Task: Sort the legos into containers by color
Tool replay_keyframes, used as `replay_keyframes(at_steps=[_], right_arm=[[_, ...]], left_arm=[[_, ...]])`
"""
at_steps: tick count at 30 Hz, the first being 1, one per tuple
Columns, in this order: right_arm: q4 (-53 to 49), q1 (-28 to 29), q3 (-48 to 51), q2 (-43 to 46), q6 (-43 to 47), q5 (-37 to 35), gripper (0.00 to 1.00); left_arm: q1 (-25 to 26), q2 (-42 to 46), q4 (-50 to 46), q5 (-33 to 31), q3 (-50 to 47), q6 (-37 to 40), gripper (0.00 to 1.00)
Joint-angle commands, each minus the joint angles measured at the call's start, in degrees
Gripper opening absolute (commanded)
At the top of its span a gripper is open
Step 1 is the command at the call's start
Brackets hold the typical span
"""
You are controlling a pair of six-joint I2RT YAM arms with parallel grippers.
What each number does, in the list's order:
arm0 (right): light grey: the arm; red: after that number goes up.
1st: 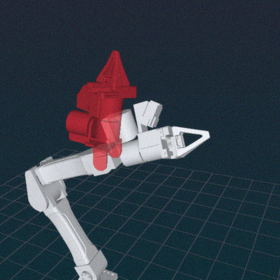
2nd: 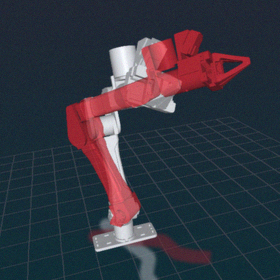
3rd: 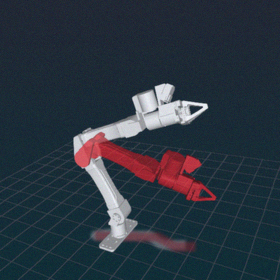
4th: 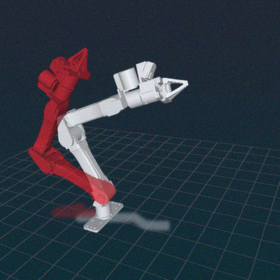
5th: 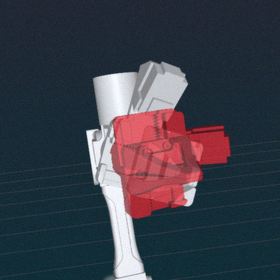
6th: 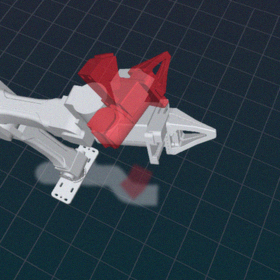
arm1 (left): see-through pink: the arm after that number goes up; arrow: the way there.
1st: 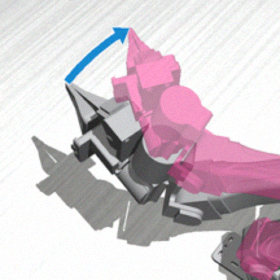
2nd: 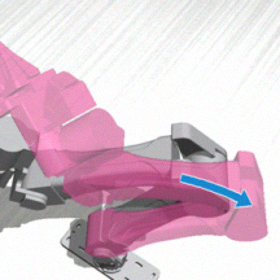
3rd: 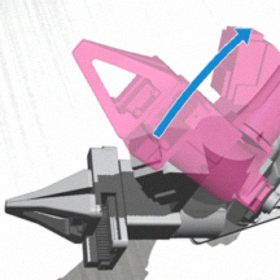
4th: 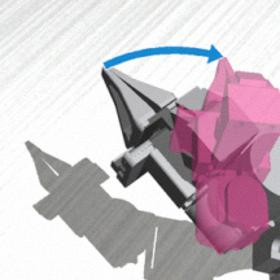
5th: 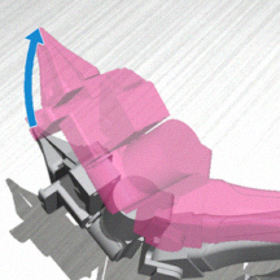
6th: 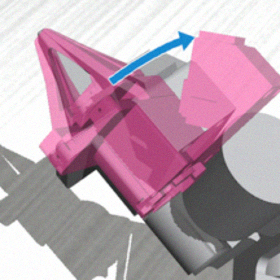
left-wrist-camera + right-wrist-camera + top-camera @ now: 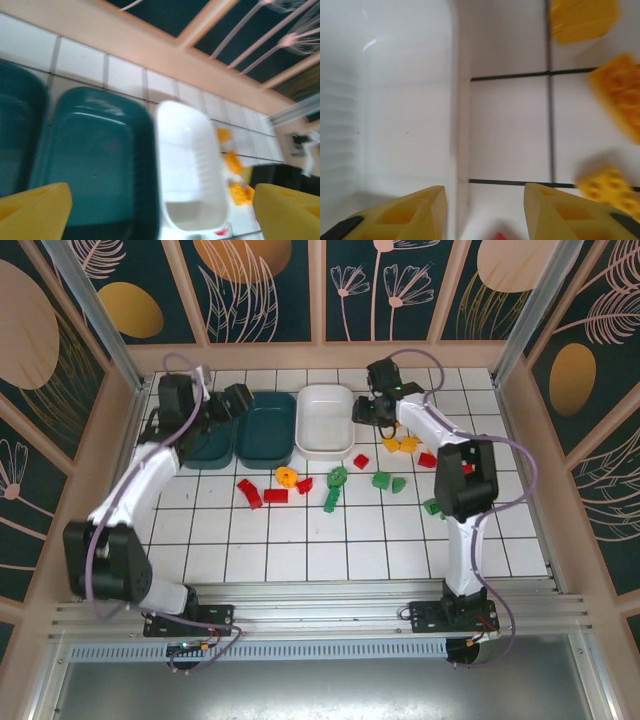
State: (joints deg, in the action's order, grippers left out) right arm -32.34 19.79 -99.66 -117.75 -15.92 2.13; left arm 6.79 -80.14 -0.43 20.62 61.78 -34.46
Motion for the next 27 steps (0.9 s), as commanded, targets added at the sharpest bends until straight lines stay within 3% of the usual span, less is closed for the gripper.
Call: replay_keyframes(at_steps=[1, 5, 9, 12, 27], right_arm=[[-1.0, -2.8, 5.9, 4.0, 4.8, -4.5, 0.49], [-1.2, -2.6, 9.8, 3.0, 12.1, -5.9, 0.56], [-1.6, -2.2, 8.2, -0.6, 15.9, -9.0, 0.59], [-2.0, -2.3, 6.5, -3.0, 17.8, -7.5, 0.59], [0.6, -2.2, 6.1, -7.6, 24.1, -13.4, 0.57]], left_arm=[[0.9, 4.0, 13.7, 5.2, -11.9, -7.4, 0.97], [4.9, 8.1, 19.7, 8.4, -22.3, -9.3, 0.97], [9.0, 8.1, 22.5, 11.6, -25.1, -8.9, 0.97], [9.3, 7.5, 21.9, 13.8, -24.0, -8.8, 0.97], [9.3, 10.5, 20.7, 14.2, -24.0, -7.9, 0.98]])
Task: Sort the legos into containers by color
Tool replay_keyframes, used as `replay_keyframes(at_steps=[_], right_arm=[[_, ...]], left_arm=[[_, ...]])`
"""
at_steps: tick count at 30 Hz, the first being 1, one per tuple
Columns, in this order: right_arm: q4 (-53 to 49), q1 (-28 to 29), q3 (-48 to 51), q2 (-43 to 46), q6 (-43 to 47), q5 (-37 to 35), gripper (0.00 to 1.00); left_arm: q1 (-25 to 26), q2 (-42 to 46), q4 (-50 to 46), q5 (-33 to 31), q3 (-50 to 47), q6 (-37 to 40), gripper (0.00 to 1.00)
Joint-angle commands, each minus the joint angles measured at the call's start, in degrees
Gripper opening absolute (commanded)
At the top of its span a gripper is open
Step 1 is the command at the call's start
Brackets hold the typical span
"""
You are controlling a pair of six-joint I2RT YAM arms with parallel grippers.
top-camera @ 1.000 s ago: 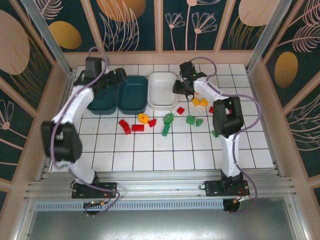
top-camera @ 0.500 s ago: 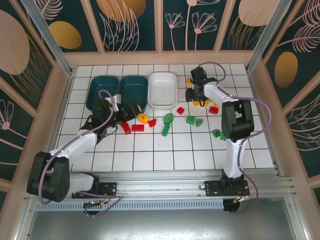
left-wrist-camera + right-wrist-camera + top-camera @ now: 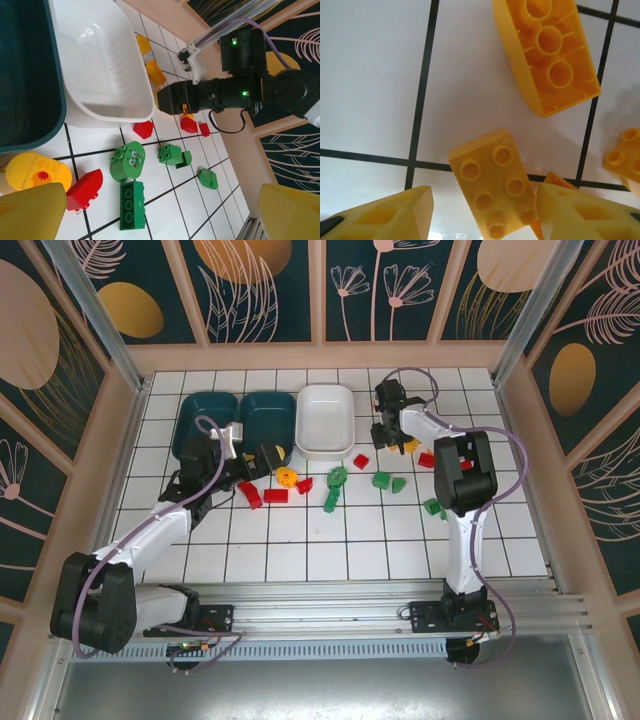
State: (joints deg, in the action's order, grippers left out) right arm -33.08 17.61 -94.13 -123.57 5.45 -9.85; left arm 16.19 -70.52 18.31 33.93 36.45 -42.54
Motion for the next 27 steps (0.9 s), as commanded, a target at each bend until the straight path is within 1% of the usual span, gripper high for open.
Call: replay_keyframes(at_steps=[1, 4, 7, 13, 17, 22, 24, 25, 27], right_arm=[[1.1, 0.0, 0.2, -2.4, 2.8, -1.1, 0.56], [1.2, -0.1, 0.1, -3.8, 3.1, -0.9, 0.53], [1.3, -0.3, 0.6, -3.7, 3.3, 1.4, 0.49], [1.8, -0.3, 1.7, -1.8, 2.4, 4.4, 0.29], [3.6, 0.3, 3.0, 0.8, 0.4, 4.9, 0.24], [6.2, 1.6, 4.2, 6.4, -2.8, 4.8, 0.23], [6.9, 2.6, 4.0, 8.6, -4.5, 4.6, 0.22], [7.0, 3.4, 3.6, 9.4, -5.4, 4.3, 0.23], [7.7, 5.6, 2.8, 10.7, -7.0, 3.4, 0.23]], left_arm=[[-0.1, 0.6, 1.9, 0.9, 1.4, 0.2, 0.98], [0.0, 0.1, 1.7, 0.9, 1.7, -0.1, 0.98], [0.0, 0.1, 1.3, 0.8, 1.9, 0.0, 0.98], [-0.1, 0.0, 0.1, 0.1, 2.4, 0.9, 0.97], [0.0, 0.0, -0.2, -0.3, 2.6, 0.9, 0.97], [-0.1, 0.5, -1.5, -2.0, 2.6, 1.8, 0.97], [0.0, 0.8, -2.4, -4.4, 2.3, 1.6, 0.97], [-0.1, 1.1, -3.8, -7.8, 2.2, 1.3, 0.97], [-0.1, 2.1, -6.4, -16.9, 1.4, -0.1, 0.97]])
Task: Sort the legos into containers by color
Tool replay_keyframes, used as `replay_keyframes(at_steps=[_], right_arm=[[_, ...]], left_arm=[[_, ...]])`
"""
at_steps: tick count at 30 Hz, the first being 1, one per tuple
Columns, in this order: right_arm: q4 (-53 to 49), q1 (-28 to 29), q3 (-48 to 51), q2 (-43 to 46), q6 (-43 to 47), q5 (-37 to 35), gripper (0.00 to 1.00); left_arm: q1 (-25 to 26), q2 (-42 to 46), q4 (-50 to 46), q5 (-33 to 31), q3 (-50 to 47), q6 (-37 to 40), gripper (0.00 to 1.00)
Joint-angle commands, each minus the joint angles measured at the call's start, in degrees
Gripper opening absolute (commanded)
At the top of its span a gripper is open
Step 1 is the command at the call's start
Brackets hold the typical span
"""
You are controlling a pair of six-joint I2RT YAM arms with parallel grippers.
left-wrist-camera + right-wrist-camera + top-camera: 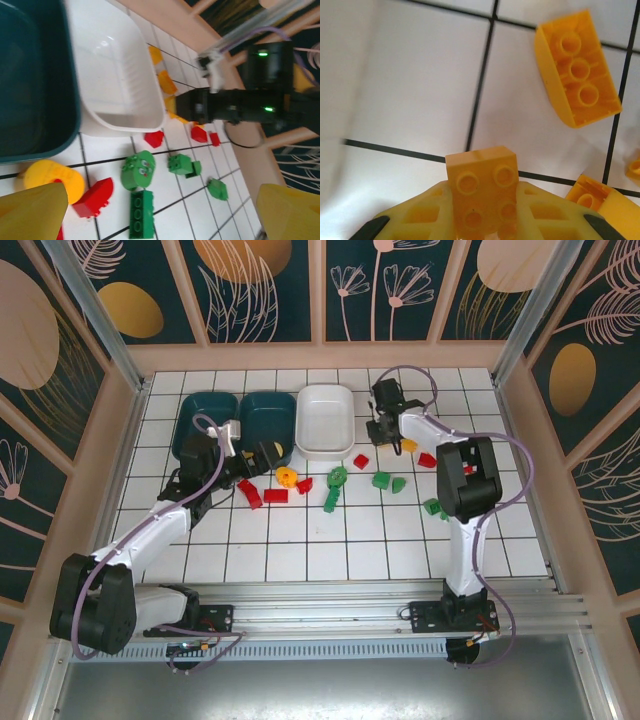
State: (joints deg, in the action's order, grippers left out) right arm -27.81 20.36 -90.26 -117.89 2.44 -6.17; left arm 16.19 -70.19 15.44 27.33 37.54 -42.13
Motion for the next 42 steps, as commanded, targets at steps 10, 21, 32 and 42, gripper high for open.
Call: replay_keyframes(at_steps=[10, 21, 32, 42], right_arm=[[-4.2, 10.7, -19.1, -7.8, -6.6, 0.8, 0.32], [-6.3, 14.4, -20.0, -3.2, -13.4, -6.8, 0.59], [-1.3, 25.5, 18.0, 16.3, -44.5, -8.3, 0.62], [2.4, 28.2, 20.5, 11.0, -50.1, -5.4, 0.55]], left_arm=[[-0.1, 2.1, -9.1, -22.9, -2.8, -5.3, 0.99], [-0.1, 4.7, -10.0, -21.6, -4.4, -3.7, 0.98], [-0.1, 4.9, -11.3, -21.8, -9.5, -7.1, 0.99], [-0.1, 3.8, -11.2, -19.6, -10.0, -5.3, 0.99]])
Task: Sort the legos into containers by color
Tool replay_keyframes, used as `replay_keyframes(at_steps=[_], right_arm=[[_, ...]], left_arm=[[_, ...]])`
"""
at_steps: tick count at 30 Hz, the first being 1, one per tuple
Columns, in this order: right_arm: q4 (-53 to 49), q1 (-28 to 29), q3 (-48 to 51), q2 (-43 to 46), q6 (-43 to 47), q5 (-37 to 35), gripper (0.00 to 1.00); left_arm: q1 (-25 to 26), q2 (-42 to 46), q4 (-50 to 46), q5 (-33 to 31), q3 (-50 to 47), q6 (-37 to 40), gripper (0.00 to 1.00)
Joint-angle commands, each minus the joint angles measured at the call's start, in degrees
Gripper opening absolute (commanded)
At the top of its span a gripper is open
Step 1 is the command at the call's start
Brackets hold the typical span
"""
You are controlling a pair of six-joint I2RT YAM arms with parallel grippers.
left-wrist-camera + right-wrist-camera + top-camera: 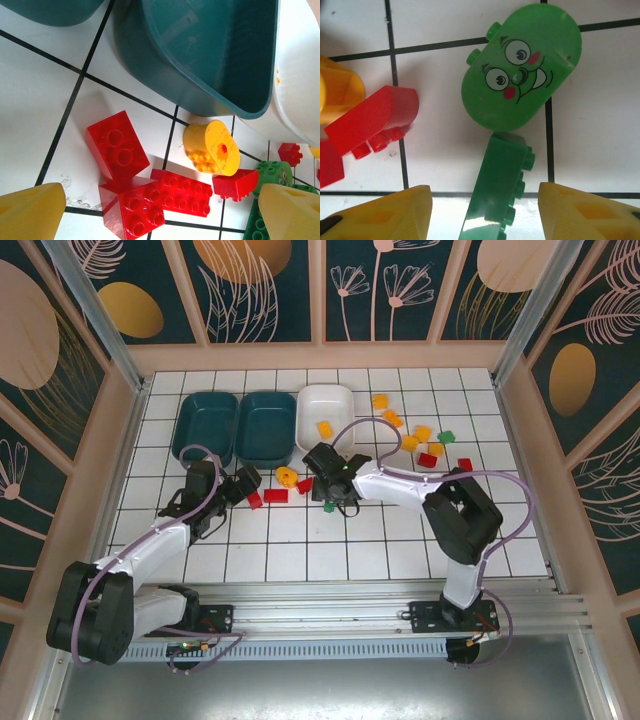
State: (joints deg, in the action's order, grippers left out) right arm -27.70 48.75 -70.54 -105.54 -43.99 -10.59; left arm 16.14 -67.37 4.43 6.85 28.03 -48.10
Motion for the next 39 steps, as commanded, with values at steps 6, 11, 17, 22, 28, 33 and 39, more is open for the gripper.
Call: replay_keyframes(at_steps=[6, 11, 17, 22, 28, 33, 39], right_arm=[[2.3, -0.1, 0.4, -4.2, -4.7, -1.9, 0.33], [0.5, 1.4, 1.8, -1.7, -6.1, -4.7, 0.17], [-4.0, 7.0, -2.5, 3.0, -4.7, -10.5, 0.14], [2.7, 6.1, -11.8, 0.2, 4.1, -9.3, 0.14], [5.7, 1.5, -30.1, -14.1, 12.9, -4.0, 0.16], [5.1, -1.0, -44.4, -24.1, 17.5, 0.5, 0.22], [0.3, -2.3, -54.5, -28.4, 19.3, 2.2, 0.52]], left_arm=[[-0.1, 3.2, -1.5, -0.3, -1.1, 1.9, 0.99], [-0.1, 4.6, -2.0, -0.7, -1.7, 2.5, 0.99], [-0.1, 6.0, -3.4, -3.0, -1.5, 2.9, 0.99], [-0.1, 5.7, -2.6, -3.6, -1.3, 1.9, 0.98], [-0.1, 0.1, -3.3, 0.3, 0.9, 1.9, 0.95], [-0.1, -3.5, -3.0, 3.5, 1.3, 0.7, 0.89], [-0.1, -5.3, -3.0, 5.4, 1.9, 1.0, 0.84]])
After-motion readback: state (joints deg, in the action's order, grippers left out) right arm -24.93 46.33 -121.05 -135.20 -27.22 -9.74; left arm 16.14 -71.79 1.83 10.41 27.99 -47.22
